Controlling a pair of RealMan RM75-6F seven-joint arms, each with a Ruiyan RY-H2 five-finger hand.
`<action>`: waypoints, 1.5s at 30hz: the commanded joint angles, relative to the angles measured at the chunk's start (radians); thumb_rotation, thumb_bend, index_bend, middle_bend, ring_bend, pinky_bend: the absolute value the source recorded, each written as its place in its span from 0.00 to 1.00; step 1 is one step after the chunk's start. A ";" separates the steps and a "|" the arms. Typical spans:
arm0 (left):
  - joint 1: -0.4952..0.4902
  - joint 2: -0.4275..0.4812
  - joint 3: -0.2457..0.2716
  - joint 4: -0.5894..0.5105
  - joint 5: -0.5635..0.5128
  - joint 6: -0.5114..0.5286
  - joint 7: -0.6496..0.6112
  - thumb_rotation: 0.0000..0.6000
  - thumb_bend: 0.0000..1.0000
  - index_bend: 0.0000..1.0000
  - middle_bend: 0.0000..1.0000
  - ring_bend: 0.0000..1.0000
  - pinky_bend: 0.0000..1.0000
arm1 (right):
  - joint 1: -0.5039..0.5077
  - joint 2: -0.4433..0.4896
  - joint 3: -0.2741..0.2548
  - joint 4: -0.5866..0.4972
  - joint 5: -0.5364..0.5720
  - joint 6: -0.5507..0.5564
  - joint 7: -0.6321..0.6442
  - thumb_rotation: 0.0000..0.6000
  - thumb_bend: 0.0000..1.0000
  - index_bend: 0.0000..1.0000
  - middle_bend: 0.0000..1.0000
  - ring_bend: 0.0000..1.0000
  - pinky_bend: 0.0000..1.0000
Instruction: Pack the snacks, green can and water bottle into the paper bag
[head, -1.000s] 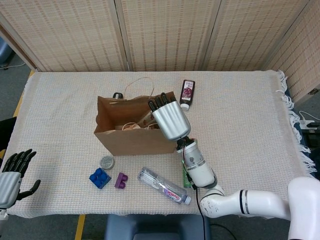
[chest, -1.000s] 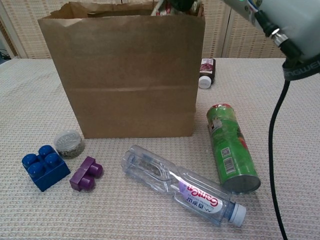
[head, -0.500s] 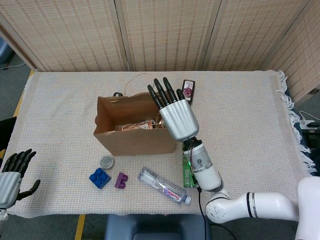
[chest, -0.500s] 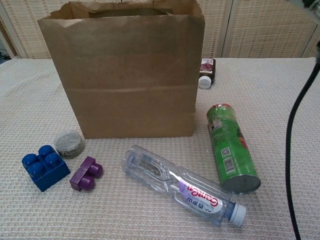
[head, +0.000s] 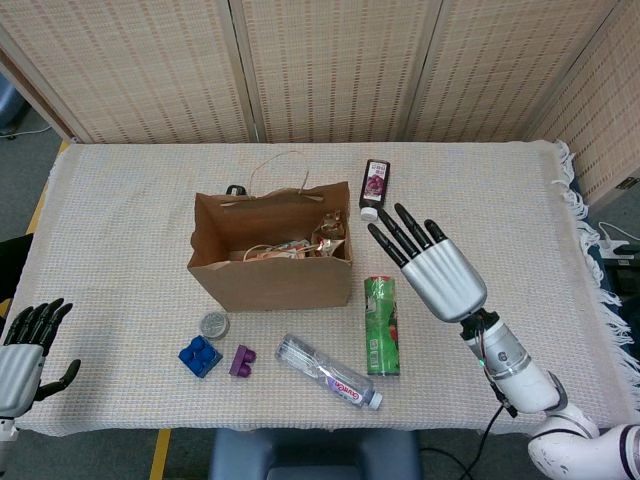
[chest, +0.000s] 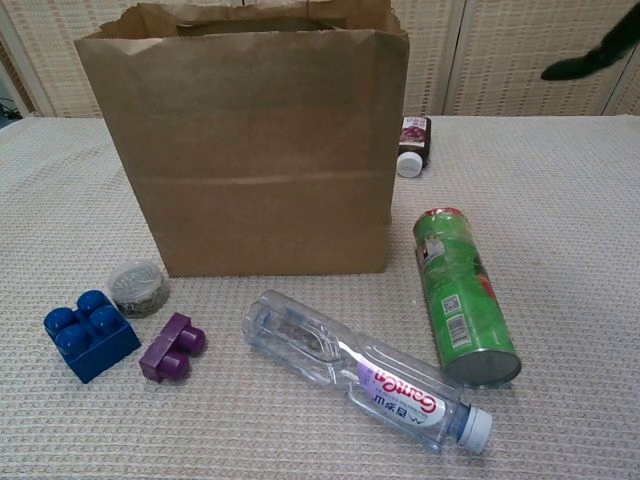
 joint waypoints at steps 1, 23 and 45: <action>0.001 -0.003 -0.003 -0.005 -0.005 0.001 0.012 1.00 0.35 0.06 0.00 0.00 0.00 | -0.047 0.046 -0.106 0.096 -0.143 -0.054 0.129 1.00 0.05 0.00 0.03 0.00 0.35; 0.000 0.001 -0.002 -0.002 -0.003 -0.003 -0.008 1.00 0.35 0.06 0.00 0.00 0.00 | 0.030 -0.152 -0.128 0.219 -0.156 -0.417 0.033 1.00 0.00 0.00 0.01 0.00 0.29; -0.004 0.007 0.002 0.008 0.008 -0.007 -0.043 1.00 0.35 0.06 0.00 0.00 0.00 | 0.060 -0.356 -0.110 0.399 -0.055 -0.503 -0.071 1.00 0.22 0.48 0.35 0.27 0.65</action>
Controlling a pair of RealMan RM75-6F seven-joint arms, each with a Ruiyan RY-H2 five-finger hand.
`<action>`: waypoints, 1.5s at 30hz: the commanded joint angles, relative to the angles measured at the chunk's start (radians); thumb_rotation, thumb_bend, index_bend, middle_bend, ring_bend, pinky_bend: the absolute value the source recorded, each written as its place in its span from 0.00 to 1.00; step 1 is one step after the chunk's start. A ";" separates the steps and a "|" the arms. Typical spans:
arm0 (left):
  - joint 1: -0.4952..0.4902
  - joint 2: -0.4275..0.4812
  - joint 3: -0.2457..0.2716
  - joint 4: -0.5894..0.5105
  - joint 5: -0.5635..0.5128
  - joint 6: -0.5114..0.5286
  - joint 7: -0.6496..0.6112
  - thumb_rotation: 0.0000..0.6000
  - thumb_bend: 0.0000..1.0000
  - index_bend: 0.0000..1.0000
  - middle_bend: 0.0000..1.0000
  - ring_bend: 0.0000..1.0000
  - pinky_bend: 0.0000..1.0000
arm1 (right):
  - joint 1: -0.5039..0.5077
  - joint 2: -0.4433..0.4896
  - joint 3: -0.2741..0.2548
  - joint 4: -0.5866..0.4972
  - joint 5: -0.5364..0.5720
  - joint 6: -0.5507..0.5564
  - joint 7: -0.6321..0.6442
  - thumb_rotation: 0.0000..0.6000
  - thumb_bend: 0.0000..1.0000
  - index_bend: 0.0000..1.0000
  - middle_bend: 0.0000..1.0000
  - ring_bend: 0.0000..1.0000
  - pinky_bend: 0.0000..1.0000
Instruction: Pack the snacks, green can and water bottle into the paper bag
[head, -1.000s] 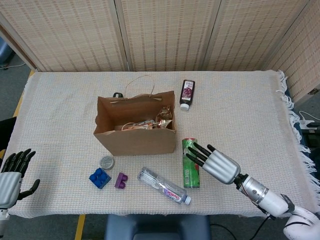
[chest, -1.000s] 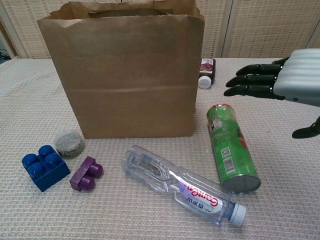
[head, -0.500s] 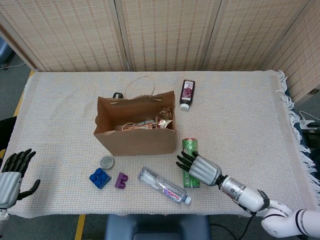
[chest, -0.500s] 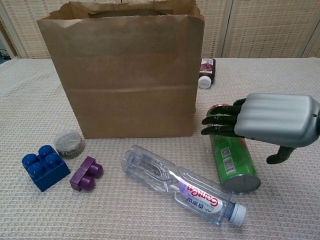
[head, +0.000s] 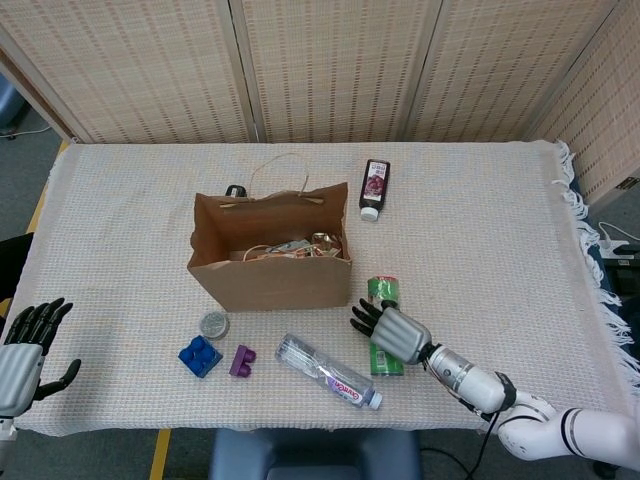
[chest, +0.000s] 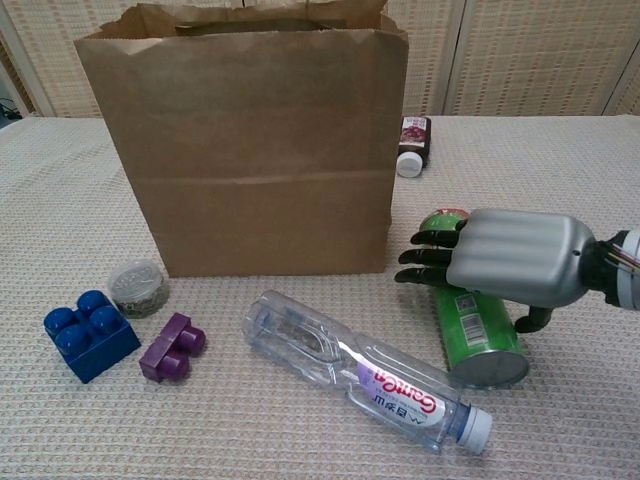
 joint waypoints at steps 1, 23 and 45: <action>0.000 0.000 0.000 0.000 0.000 0.000 -0.001 1.00 0.35 0.06 0.00 0.00 0.00 | -0.003 -0.024 -0.015 0.026 -0.049 0.039 0.037 1.00 0.26 0.54 0.39 0.32 0.70; 0.002 -0.003 -0.001 -0.004 -0.003 0.003 0.018 1.00 0.35 0.06 0.00 0.00 0.00 | -0.139 0.278 0.040 -0.135 -0.188 0.500 0.315 1.00 0.41 0.75 0.60 0.54 0.81; 0.002 -0.005 -0.004 -0.010 -0.010 0.002 0.029 1.00 0.35 0.06 0.00 0.00 0.00 | 0.082 0.290 0.415 -0.308 0.041 0.418 -0.170 1.00 0.41 0.74 0.60 0.54 0.81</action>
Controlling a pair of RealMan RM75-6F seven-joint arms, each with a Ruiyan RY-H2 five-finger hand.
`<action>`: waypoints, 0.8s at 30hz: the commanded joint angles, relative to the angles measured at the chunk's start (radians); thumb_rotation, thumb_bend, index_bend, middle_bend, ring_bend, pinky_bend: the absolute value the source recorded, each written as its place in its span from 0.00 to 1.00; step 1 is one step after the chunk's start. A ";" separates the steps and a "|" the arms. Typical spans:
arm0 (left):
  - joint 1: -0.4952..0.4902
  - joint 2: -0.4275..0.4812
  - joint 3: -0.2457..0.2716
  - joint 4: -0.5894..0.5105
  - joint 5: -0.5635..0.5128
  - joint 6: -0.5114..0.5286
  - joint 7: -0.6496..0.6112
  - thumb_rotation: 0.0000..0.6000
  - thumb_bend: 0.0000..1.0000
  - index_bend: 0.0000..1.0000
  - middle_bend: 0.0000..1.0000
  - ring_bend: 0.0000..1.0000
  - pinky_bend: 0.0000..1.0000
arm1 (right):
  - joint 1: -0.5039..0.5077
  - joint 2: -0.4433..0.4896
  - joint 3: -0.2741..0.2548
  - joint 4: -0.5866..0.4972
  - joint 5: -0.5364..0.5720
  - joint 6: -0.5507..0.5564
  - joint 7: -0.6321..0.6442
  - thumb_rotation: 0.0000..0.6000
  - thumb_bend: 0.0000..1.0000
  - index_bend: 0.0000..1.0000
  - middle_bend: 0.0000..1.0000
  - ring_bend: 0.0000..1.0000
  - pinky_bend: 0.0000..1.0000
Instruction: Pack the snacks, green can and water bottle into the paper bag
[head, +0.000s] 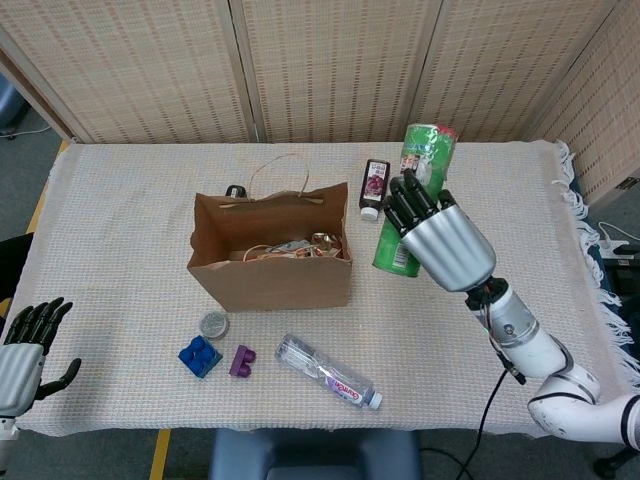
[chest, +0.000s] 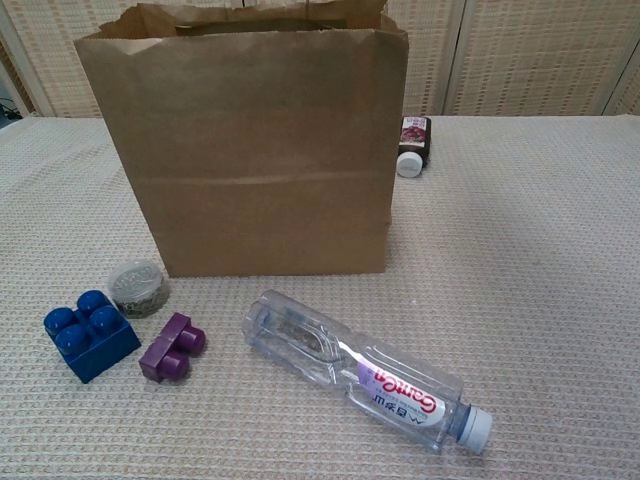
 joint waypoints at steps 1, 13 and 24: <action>0.000 0.001 0.001 0.002 0.002 -0.001 -0.006 1.00 0.35 0.06 0.00 0.00 0.00 | 0.105 -0.042 0.077 -0.046 0.098 -0.097 -0.162 1.00 0.41 0.74 0.60 0.54 0.80; -0.001 0.007 0.006 0.015 0.012 -0.002 -0.048 1.00 0.35 0.06 0.00 0.00 0.00 | 0.288 -0.186 0.067 0.004 0.269 -0.207 -0.557 1.00 0.41 0.74 0.61 0.54 0.80; -0.004 0.009 0.008 0.021 0.018 -0.003 -0.066 1.00 0.35 0.06 0.00 0.00 0.00 | 0.370 -0.249 0.008 0.047 0.437 -0.191 -0.837 1.00 0.41 0.74 0.61 0.54 0.80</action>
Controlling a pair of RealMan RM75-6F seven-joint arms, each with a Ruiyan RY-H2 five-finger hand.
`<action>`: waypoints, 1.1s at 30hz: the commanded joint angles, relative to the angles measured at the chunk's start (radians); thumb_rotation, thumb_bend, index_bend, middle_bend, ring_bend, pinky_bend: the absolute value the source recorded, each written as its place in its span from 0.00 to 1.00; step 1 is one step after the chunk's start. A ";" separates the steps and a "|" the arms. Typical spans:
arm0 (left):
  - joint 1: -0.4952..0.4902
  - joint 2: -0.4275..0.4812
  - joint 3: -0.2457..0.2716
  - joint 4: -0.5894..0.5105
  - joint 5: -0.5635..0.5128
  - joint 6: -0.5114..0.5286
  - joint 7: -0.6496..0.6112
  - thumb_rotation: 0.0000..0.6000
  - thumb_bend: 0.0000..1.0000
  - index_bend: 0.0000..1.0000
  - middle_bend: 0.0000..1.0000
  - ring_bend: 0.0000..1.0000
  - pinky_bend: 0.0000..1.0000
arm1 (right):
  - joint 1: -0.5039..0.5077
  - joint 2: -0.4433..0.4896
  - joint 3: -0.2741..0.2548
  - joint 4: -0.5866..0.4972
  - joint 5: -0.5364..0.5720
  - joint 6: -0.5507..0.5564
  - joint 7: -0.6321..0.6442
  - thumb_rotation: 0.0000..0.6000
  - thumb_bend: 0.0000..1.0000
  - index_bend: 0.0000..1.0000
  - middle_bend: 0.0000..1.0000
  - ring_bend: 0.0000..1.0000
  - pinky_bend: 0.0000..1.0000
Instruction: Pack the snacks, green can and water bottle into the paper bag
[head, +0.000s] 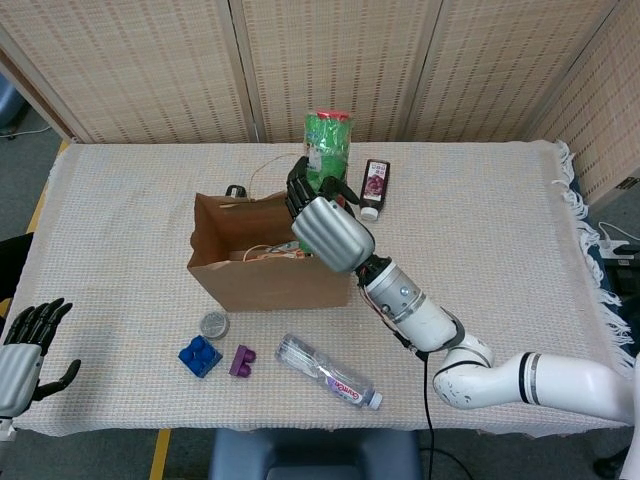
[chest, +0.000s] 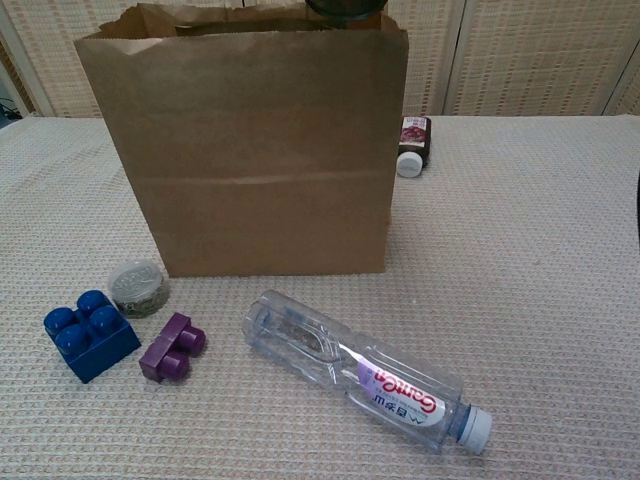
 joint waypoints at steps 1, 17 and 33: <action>0.000 0.000 0.000 0.000 0.000 0.000 0.000 1.00 0.35 0.06 0.00 0.00 0.00 | 0.040 -0.029 -0.042 0.014 0.069 0.013 -0.127 1.00 0.41 0.74 0.61 0.54 0.80; 0.001 0.001 0.002 0.000 0.001 0.002 -0.005 1.00 0.35 0.06 0.00 0.00 0.00 | 0.113 -0.041 -0.137 0.007 0.157 0.067 -0.289 1.00 0.39 0.57 0.60 0.51 0.74; 0.003 0.000 0.002 0.000 0.001 0.004 -0.002 1.00 0.35 0.06 0.00 0.00 0.00 | 0.126 -0.069 -0.165 -0.016 0.253 0.168 -0.287 1.00 0.00 0.00 0.10 0.02 0.40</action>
